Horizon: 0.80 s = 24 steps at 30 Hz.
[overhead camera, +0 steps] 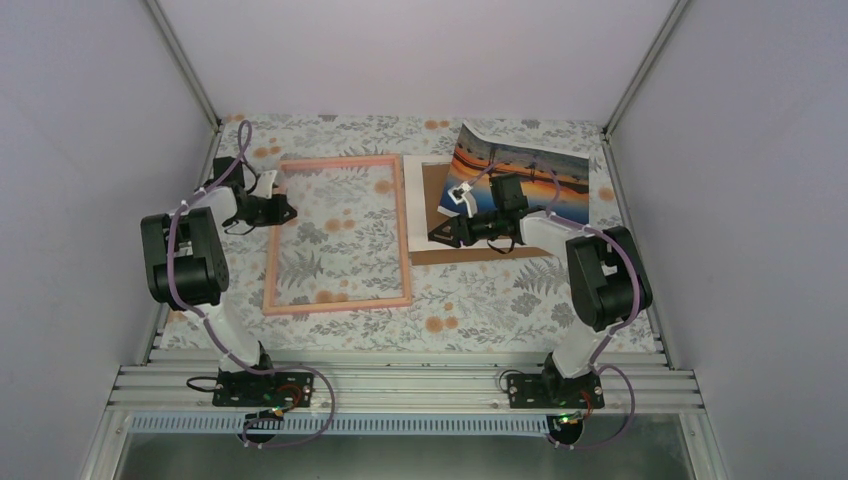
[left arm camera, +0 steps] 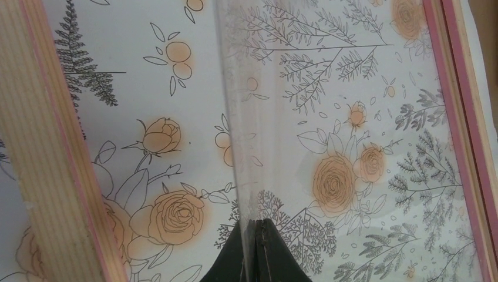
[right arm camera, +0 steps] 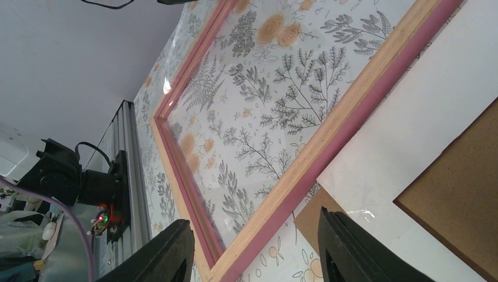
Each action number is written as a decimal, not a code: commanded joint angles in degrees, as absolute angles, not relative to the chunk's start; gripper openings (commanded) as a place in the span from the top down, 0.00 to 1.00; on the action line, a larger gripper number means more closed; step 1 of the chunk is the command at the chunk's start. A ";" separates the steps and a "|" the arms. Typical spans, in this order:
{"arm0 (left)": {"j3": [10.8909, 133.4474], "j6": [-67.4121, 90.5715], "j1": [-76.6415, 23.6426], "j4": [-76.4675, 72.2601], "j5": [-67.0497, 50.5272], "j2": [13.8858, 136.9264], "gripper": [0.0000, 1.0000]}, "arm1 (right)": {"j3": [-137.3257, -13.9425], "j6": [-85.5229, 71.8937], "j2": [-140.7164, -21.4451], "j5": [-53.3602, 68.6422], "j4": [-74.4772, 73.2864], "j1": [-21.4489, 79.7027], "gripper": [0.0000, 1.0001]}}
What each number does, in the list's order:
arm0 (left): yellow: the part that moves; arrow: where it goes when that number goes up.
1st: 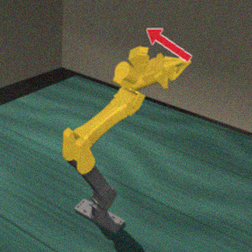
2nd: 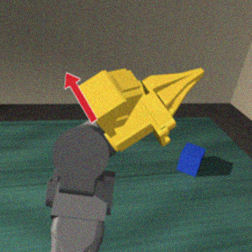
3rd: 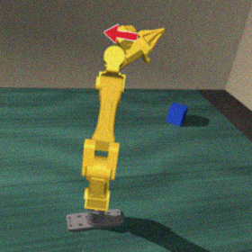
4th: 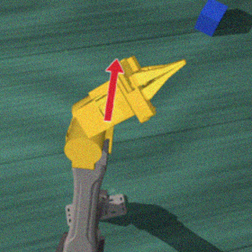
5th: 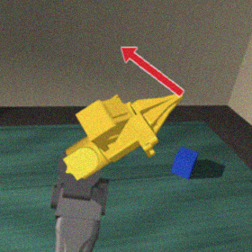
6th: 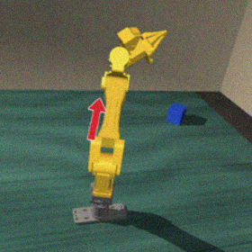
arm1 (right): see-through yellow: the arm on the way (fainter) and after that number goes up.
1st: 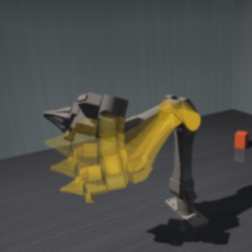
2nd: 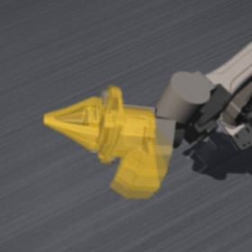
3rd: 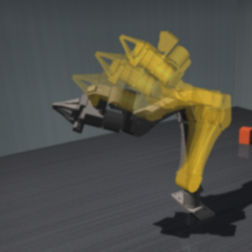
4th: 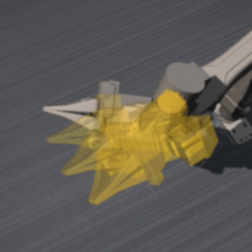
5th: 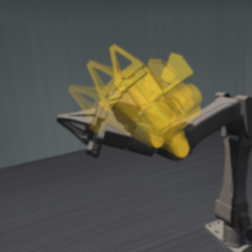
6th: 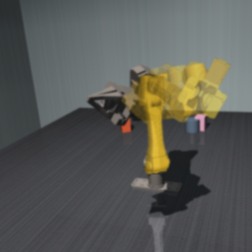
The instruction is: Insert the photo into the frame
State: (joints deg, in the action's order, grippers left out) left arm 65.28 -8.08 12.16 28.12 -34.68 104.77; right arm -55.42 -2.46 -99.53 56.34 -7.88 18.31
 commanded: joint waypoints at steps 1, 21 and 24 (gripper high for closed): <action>64.67 -6.27 11.91 25.81 -38.03 107.11 0.97 | -55.10 -3.20 -101.28 57.74 -5.18 18.93 0.47; 62.98 -4.21 7.38 23.27 -28.97 105.65 0.83 | -55.55 -3.25 -102.26 57.39 -5.23 19.65 0.47; 62.45 -4.11 6.68 23.55 -26.37 104.54 0.71 | -55.58 -3.20 -102.22 57.34 -5.19 19.60 0.47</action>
State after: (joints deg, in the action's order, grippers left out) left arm 63.55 -3.86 8.03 22.90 -29.85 107.35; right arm -55.44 -3.27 -101.58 56.45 -6.81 19.11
